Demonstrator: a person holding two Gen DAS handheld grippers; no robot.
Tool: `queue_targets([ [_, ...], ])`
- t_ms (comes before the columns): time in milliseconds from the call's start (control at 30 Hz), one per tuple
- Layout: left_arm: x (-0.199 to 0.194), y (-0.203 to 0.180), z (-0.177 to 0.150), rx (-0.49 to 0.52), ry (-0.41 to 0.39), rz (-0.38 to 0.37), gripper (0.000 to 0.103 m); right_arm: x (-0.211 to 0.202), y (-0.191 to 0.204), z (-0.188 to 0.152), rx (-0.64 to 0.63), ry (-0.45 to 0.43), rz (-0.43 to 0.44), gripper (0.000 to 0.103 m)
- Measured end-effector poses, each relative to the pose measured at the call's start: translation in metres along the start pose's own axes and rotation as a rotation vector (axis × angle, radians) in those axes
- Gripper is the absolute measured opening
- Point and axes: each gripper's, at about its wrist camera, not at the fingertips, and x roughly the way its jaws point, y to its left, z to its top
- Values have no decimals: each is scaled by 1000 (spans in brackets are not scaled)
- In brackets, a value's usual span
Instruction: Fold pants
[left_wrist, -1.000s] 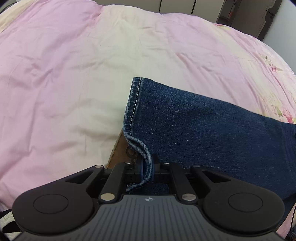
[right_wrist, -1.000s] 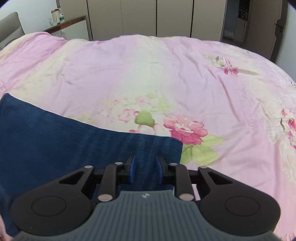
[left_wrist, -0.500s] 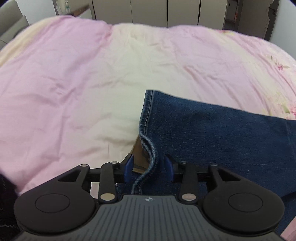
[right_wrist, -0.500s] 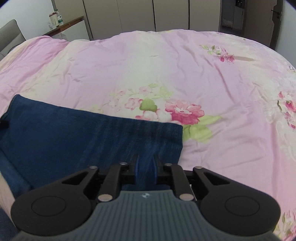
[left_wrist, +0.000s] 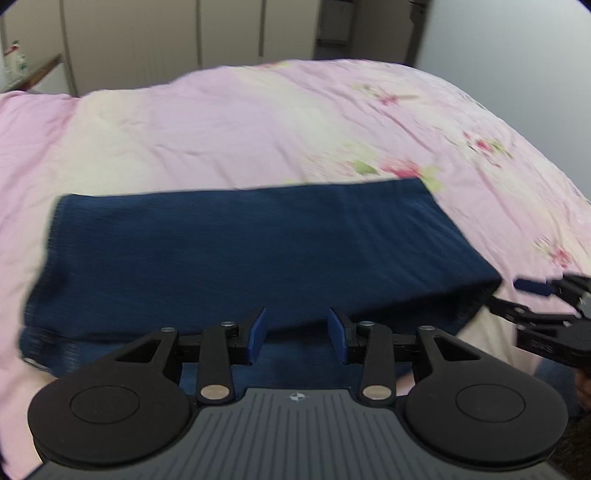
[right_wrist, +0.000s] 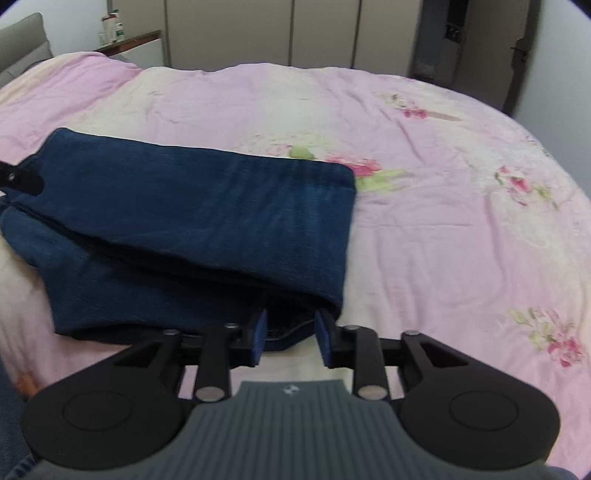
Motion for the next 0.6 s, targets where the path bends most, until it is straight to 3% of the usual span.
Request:
queue_targets([
  [33,8,-11,-3,3,15,-25,45,-1,0,-2,4,-19,-40,58],
  [200,49,-56,-10,0,46,-148,41,6,-12,-4,-15,-37,-63,56],
  [267,65,-72,-10,9,37,-193,37,8,-19,-3,1,-35,-49,52],
  [333,81,-86,-11,40,43,-210,29,9,-24,-3,-5,-28,-37,41],
  [433,98,-102,-14,114,32,-217,27,9,-31,-4,-28,-9,-25,27],
  [600,113,-117,-14,168,-20,-252,21,16,-42,-4,-33,9,14,27],
])
